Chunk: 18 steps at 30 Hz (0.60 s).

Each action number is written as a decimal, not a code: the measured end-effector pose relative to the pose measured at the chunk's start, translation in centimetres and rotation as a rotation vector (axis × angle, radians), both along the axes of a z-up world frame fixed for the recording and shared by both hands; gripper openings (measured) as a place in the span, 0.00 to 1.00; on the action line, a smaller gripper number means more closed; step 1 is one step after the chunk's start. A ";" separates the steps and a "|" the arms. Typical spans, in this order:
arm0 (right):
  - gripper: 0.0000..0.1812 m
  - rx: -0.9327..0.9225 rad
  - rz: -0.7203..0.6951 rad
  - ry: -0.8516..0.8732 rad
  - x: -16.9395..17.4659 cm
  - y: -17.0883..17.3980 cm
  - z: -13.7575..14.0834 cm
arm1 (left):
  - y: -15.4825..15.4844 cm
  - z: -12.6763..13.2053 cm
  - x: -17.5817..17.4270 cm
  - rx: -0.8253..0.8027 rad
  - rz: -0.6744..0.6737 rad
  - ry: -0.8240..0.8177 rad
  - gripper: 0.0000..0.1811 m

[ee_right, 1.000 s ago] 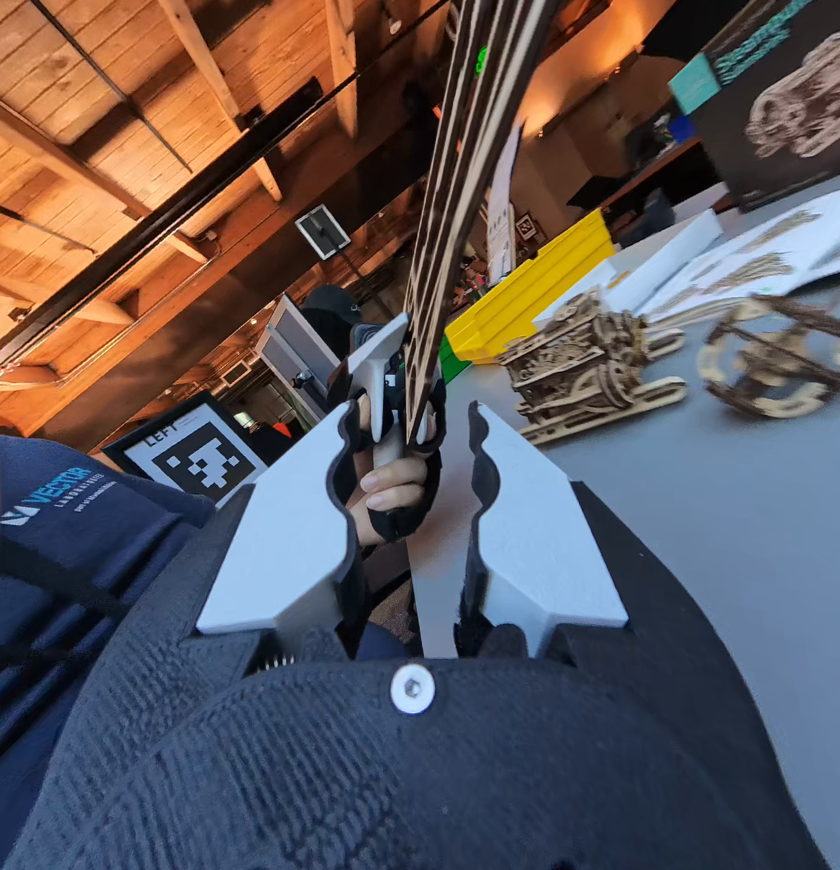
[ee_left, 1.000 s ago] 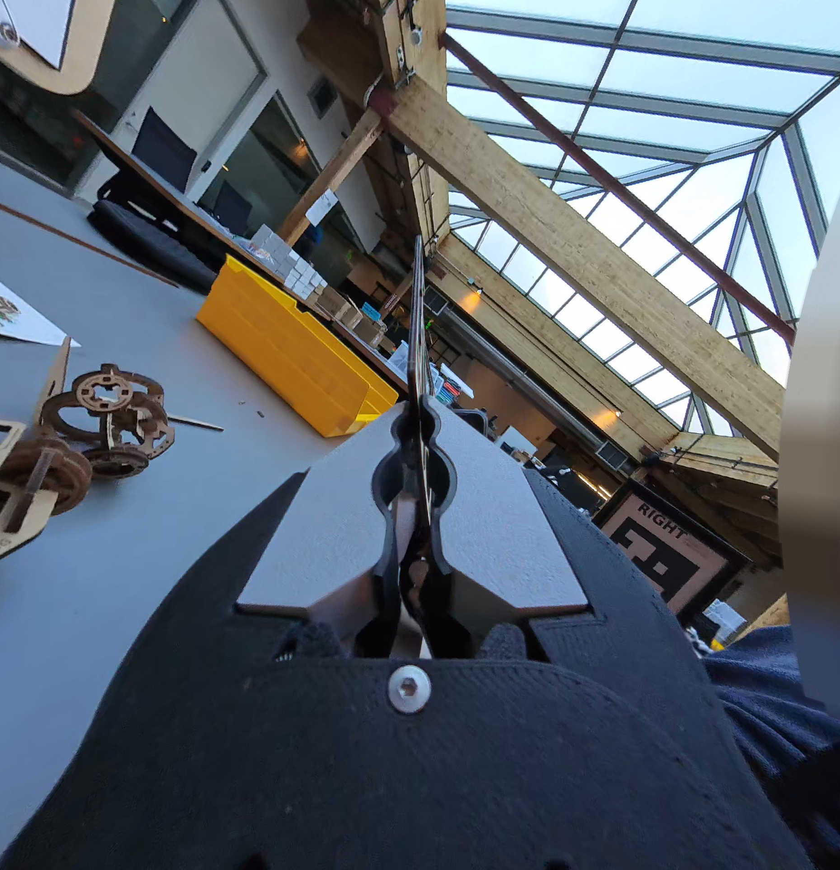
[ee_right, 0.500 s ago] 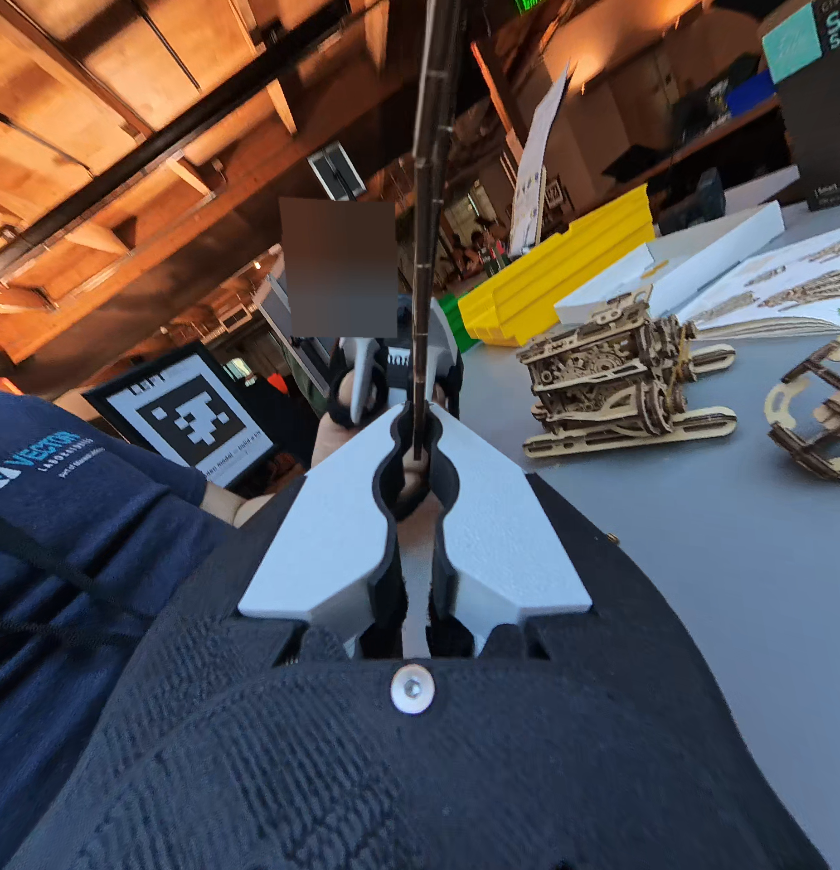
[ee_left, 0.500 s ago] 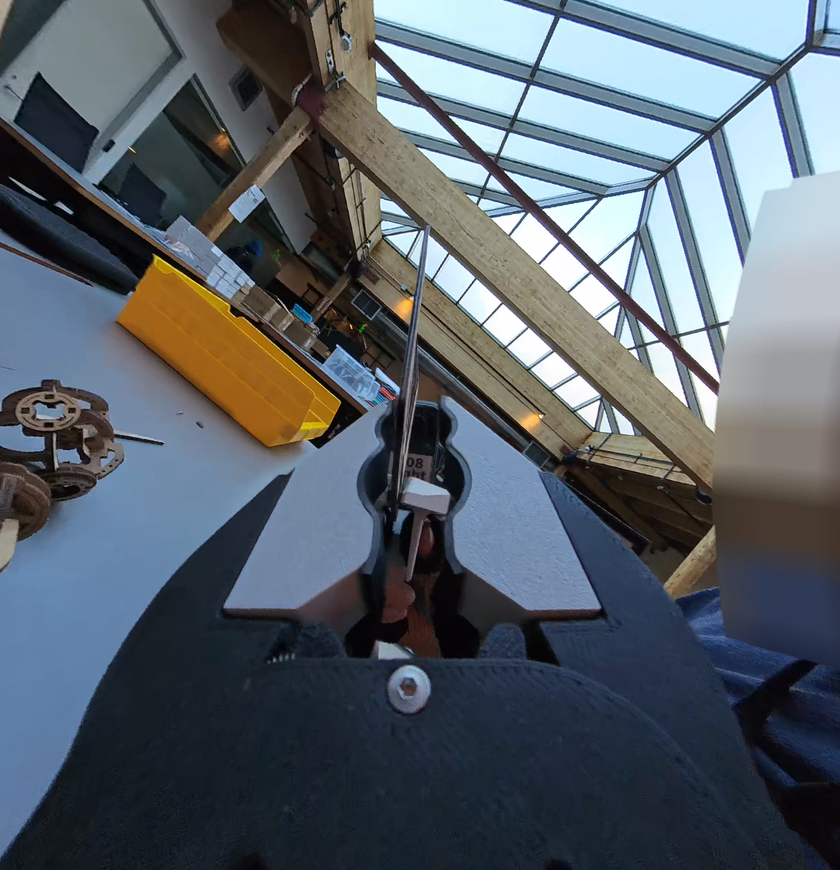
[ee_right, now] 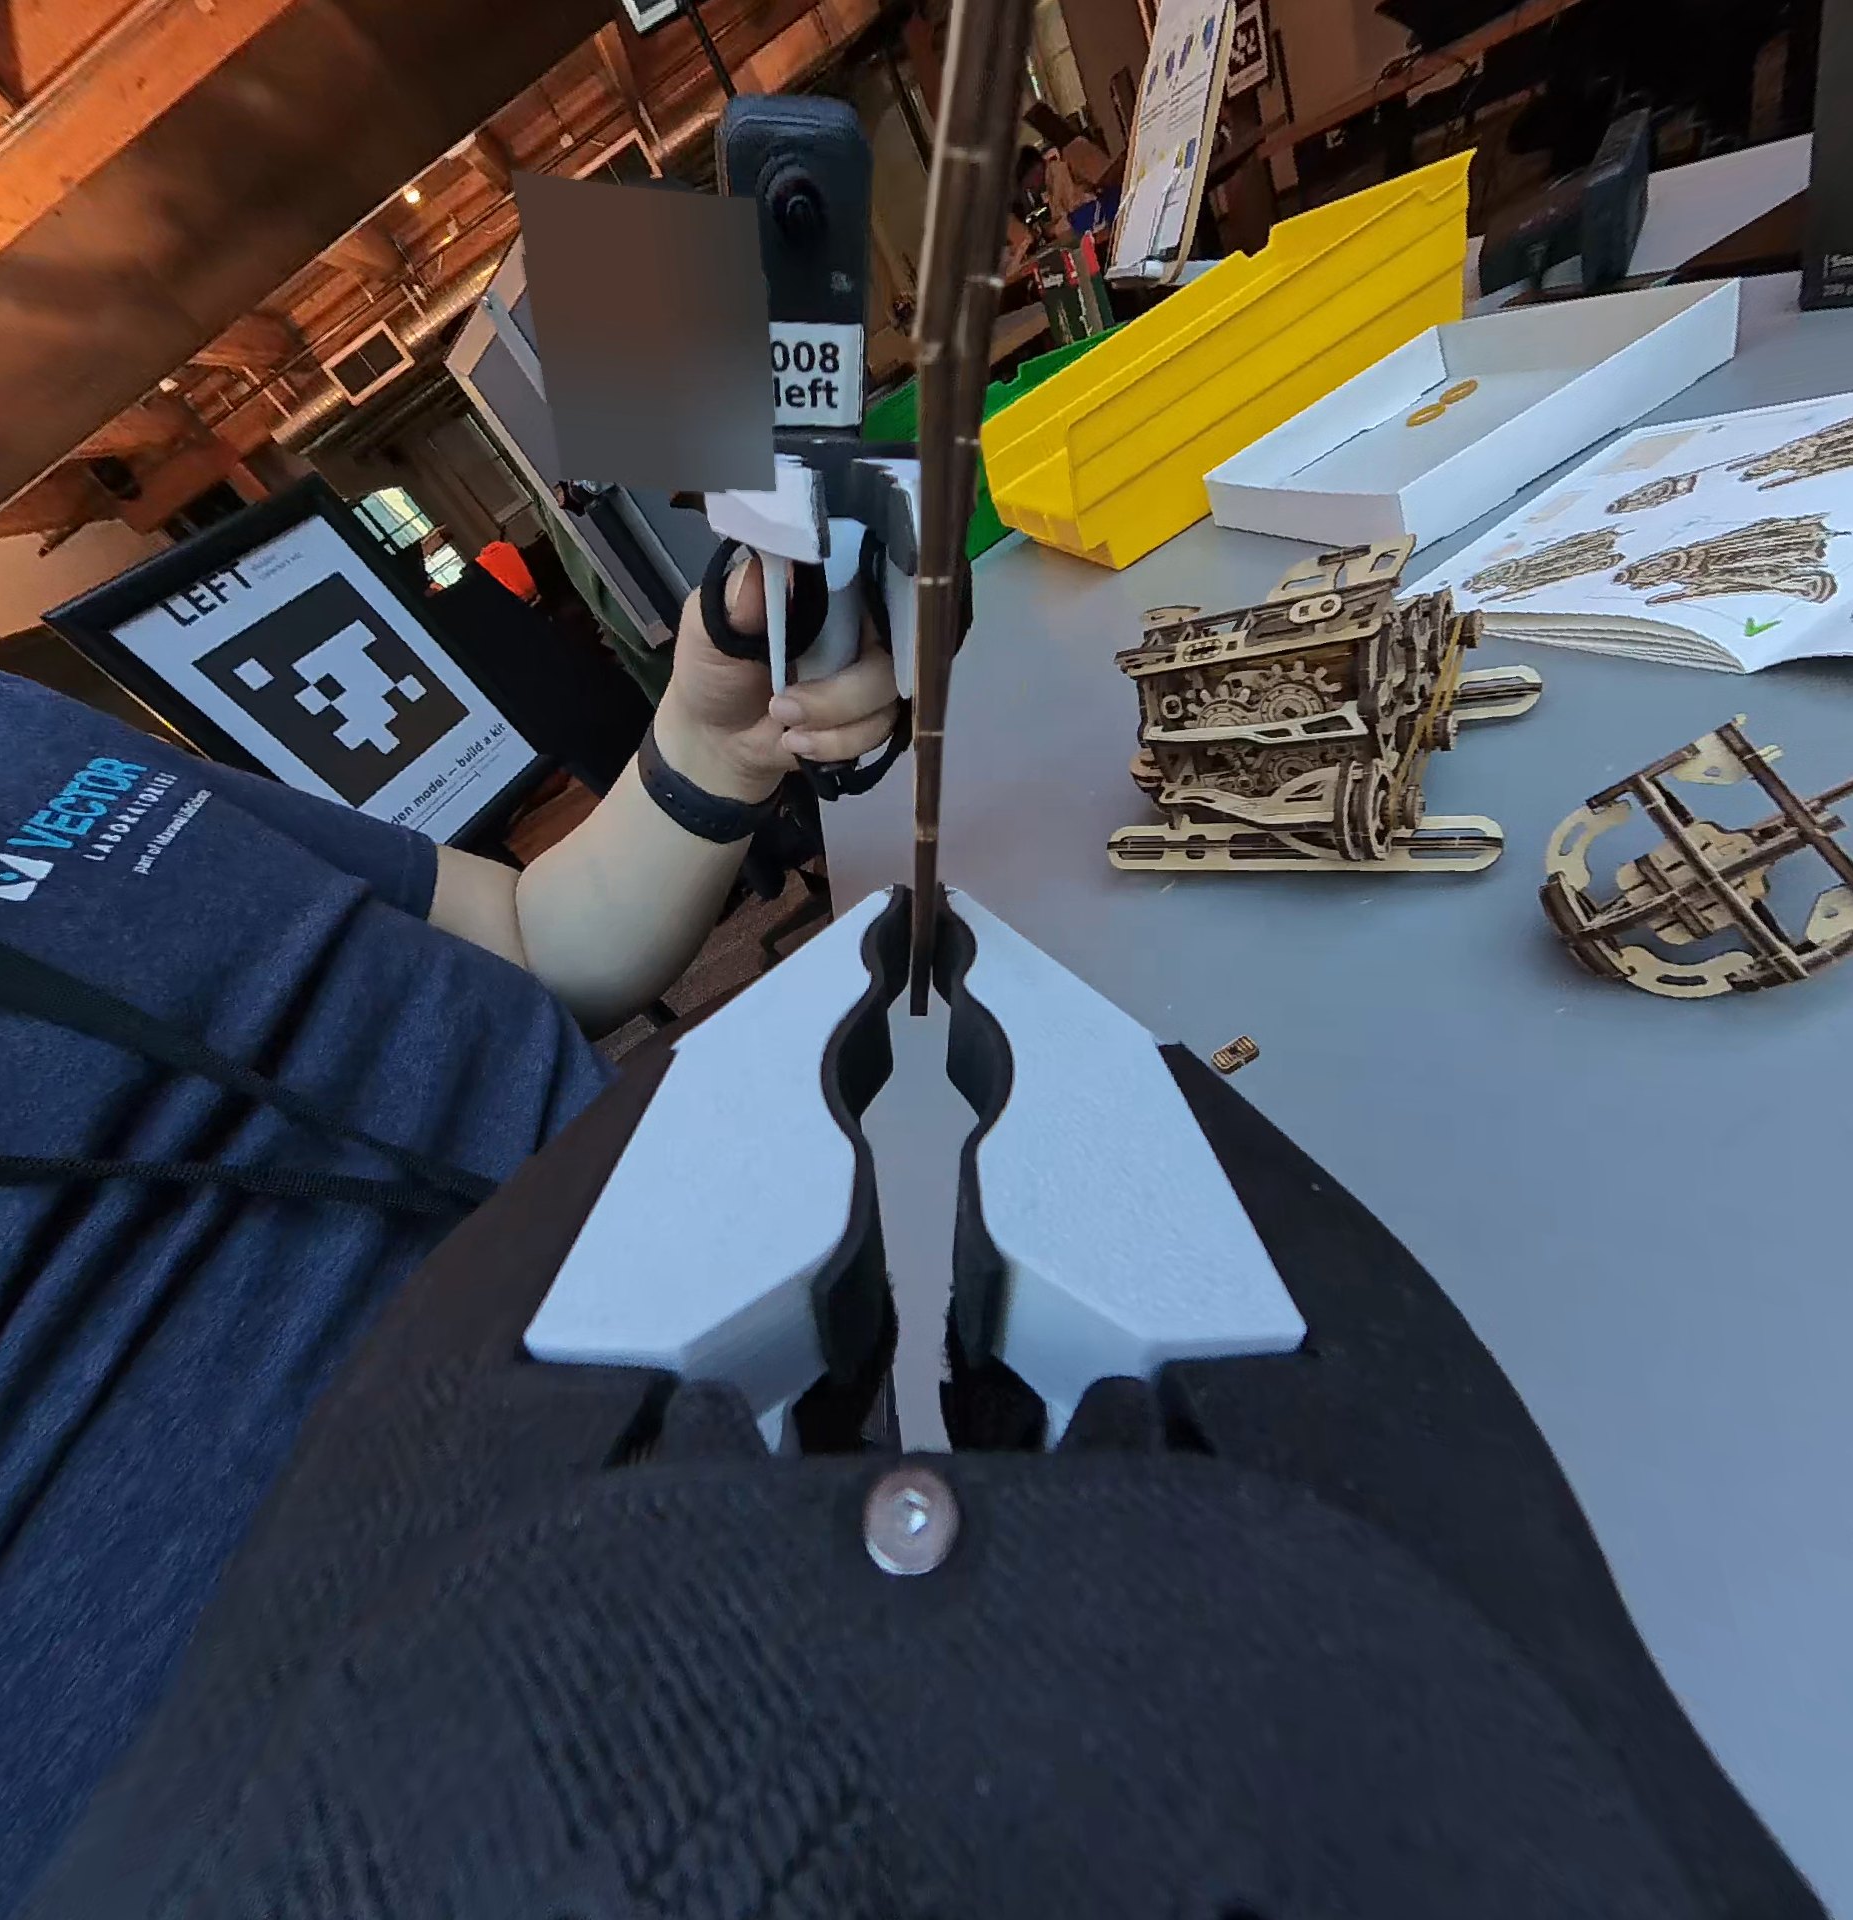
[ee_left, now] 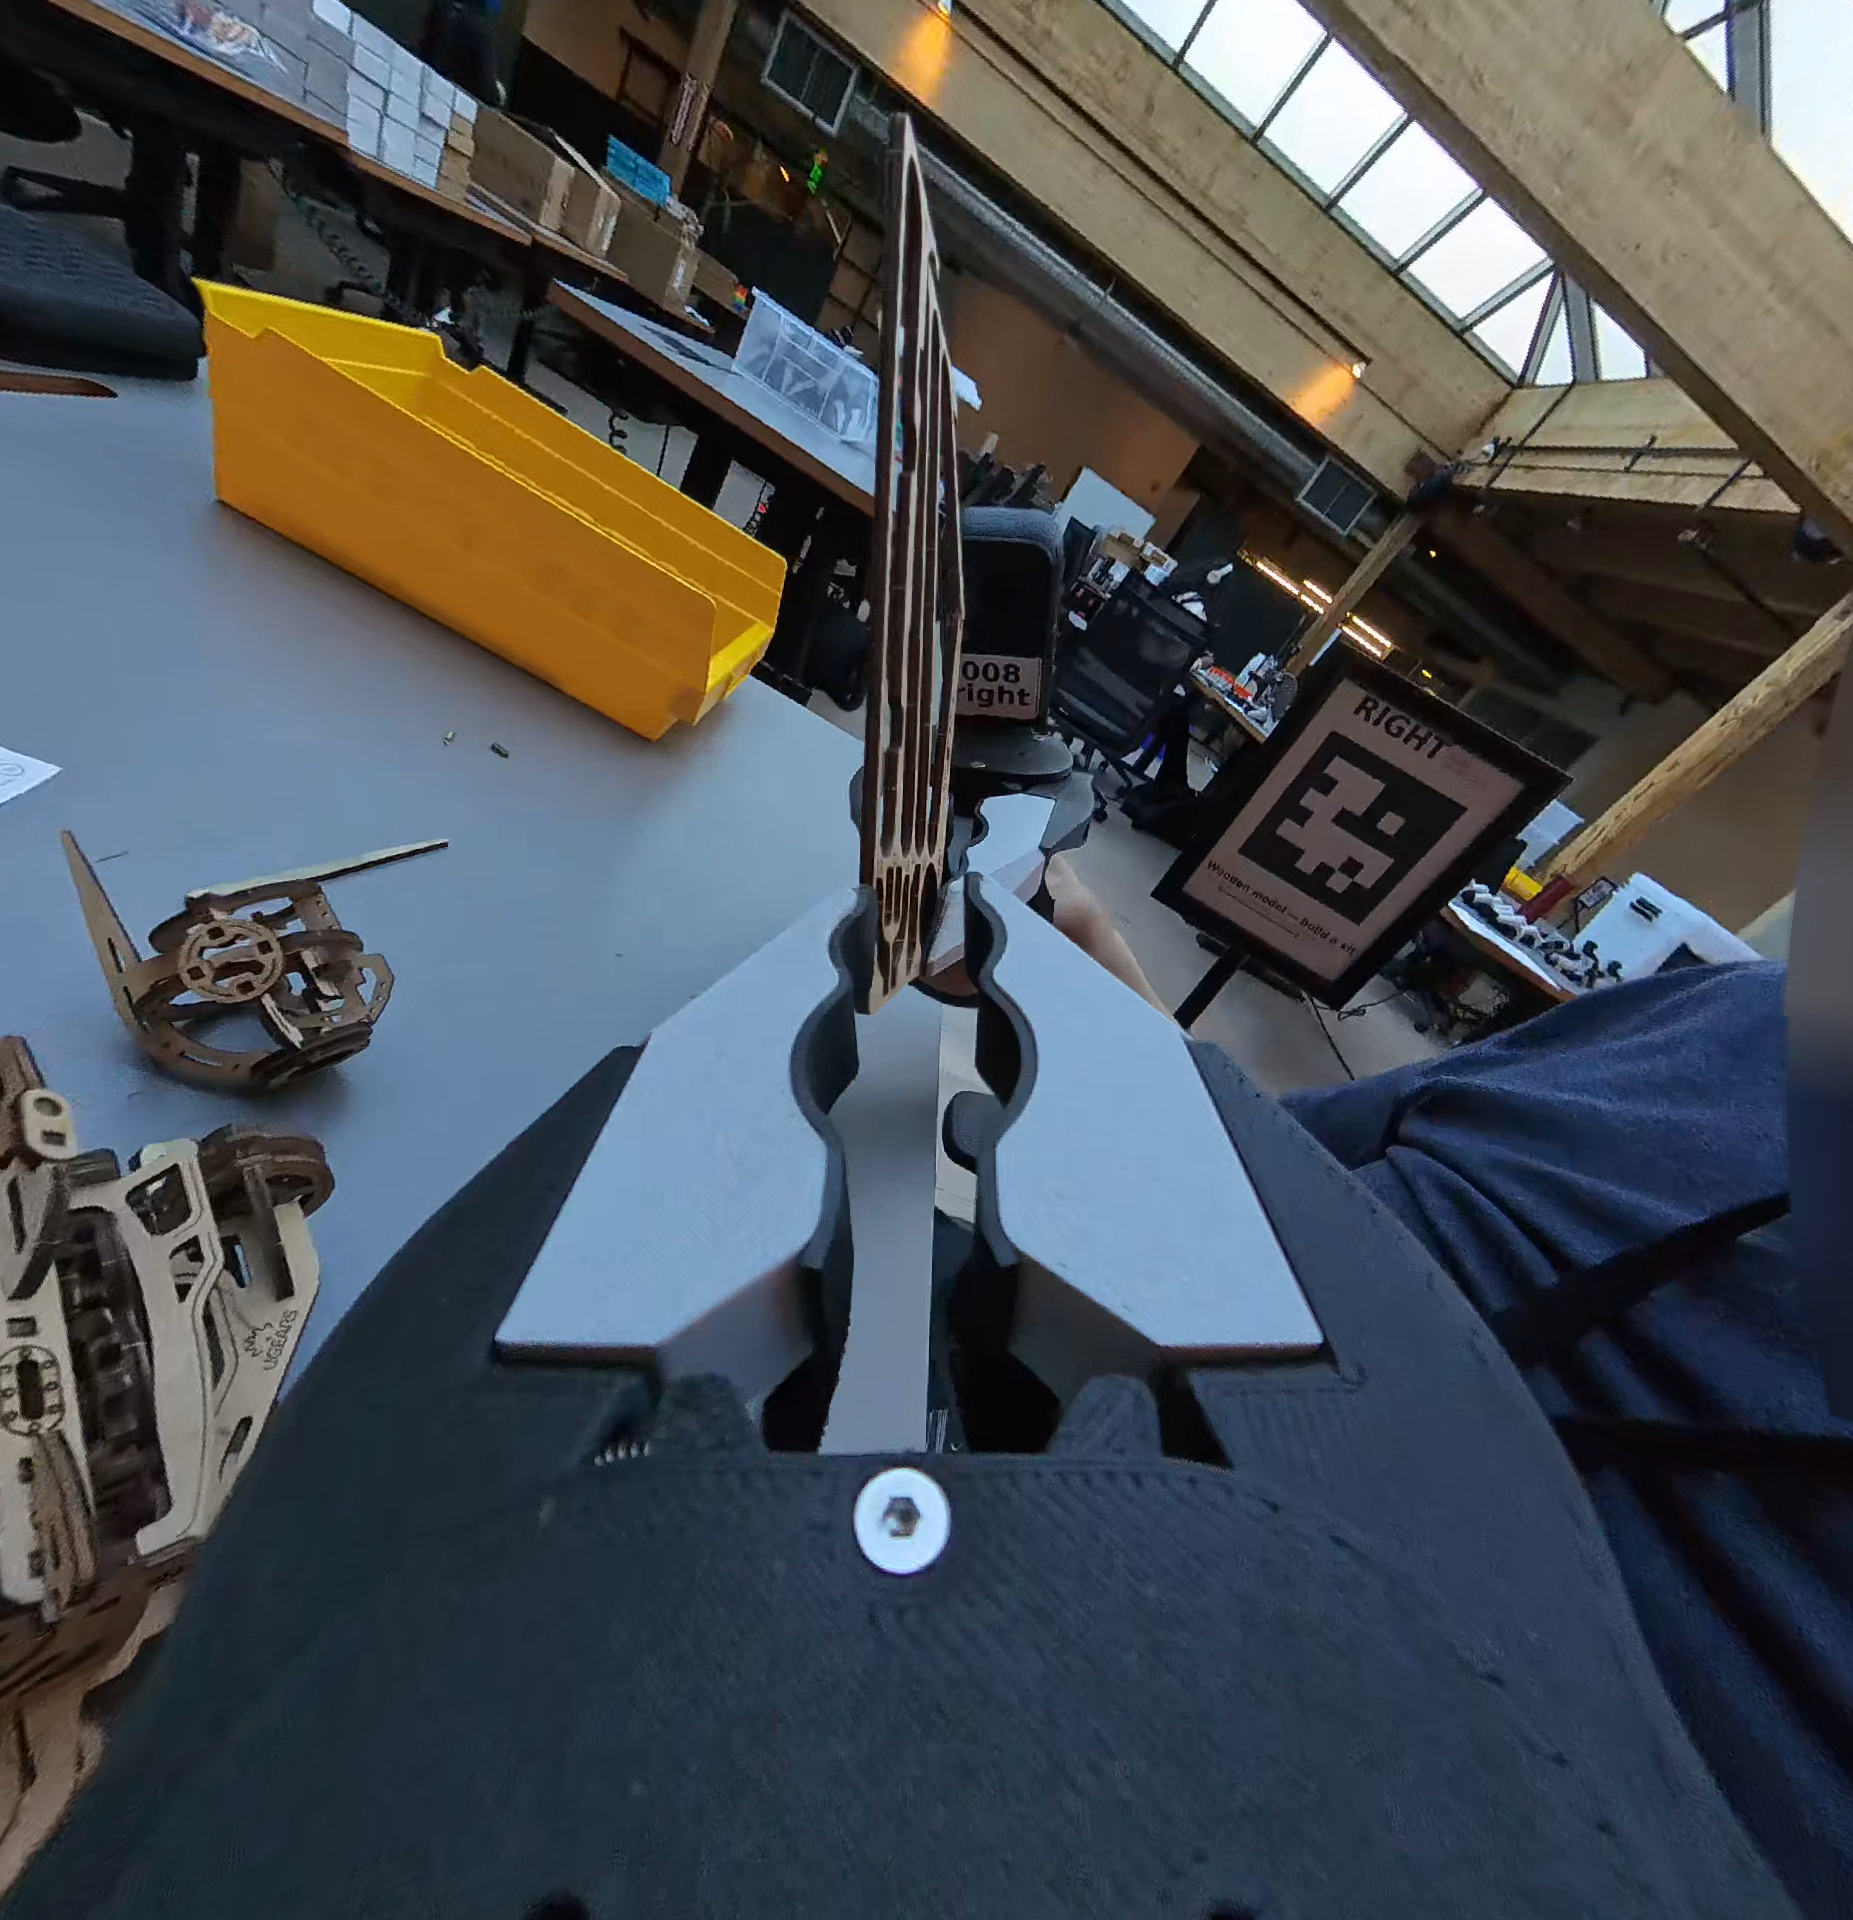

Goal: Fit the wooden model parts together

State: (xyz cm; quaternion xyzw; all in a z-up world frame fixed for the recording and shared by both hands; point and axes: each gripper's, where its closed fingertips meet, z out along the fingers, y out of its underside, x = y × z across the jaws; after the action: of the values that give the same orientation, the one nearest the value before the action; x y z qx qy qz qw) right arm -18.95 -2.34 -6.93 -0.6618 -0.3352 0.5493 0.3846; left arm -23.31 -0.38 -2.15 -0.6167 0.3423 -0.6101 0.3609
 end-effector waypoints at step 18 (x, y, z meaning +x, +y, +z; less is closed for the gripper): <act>0.01 -0.010 0.007 -0.028 0.6 -0.4 -1.3 | 0.6 -0.5 0.9 0.035 0.049 0.054 0.08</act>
State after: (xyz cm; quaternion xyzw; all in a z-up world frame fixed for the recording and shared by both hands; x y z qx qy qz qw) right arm -18.32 -2.73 -8.26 -0.6700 -0.3401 0.5431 0.3748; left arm -22.39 0.20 -2.67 -0.6347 0.3474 -0.5782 0.3772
